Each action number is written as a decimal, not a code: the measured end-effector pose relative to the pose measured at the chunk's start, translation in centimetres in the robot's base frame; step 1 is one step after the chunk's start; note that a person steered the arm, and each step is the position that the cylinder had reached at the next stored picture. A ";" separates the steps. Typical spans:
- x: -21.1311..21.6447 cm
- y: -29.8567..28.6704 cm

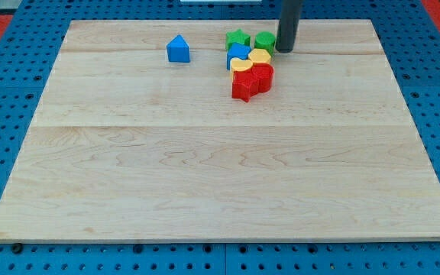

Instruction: Slide the green circle towards top left

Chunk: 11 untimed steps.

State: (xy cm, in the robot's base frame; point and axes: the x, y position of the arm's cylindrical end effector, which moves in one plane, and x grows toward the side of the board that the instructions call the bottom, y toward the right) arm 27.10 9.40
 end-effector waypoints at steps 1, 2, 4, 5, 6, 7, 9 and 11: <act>-0.9 -4.3; -2.0 -6.0; -5.9 -6.0; -6.9 -7.1; -7.9 -7.3; -7.8 -9.4; -7.1 -15.4; -1.6 -20.2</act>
